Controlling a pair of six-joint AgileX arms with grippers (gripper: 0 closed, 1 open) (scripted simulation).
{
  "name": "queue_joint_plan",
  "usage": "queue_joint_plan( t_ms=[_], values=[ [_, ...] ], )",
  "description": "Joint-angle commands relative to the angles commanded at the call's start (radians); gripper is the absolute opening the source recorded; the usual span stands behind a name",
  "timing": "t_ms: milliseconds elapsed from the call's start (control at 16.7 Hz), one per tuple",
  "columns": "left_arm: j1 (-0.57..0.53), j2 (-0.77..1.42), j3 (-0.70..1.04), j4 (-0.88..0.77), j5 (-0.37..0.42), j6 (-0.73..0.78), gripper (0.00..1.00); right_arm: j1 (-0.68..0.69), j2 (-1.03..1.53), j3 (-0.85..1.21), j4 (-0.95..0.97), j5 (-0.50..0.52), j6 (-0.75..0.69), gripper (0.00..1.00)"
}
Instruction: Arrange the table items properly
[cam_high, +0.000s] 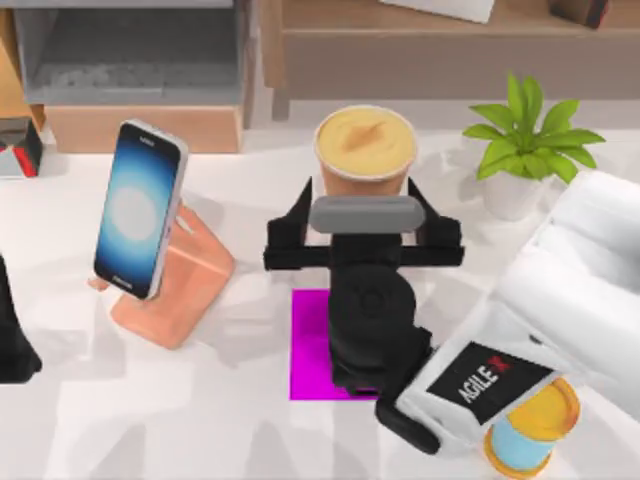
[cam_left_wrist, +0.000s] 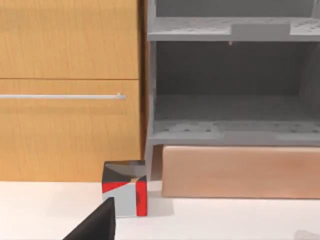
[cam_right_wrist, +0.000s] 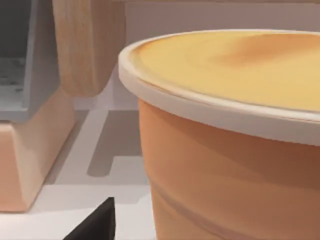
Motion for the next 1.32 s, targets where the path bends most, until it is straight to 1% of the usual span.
queue_joint_plan(
  t_ms=[240,480,1260,1320],
  values=[
    [0.000,0.000,0.000,0.000,0.000,0.000,1.00,-0.045,0.026,0.056,-0.030,-0.044,0.000,1.00],
    [0.000,0.000,0.000,0.000,0.000,0.000,1.00,-0.051,0.029,0.060,-0.031,-0.050,0.000,1.00],
    [0.000,0.000,0.000,0.000,0.000,0.000,1.00,-0.051,0.029,0.060,-0.031,-0.050,0.000,0.02],
    [0.000,0.000,0.000,0.000,0.000,0.000,1.00,-0.051,0.029,0.060,-0.031,-0.050,0.000,0.00]
  ],
)
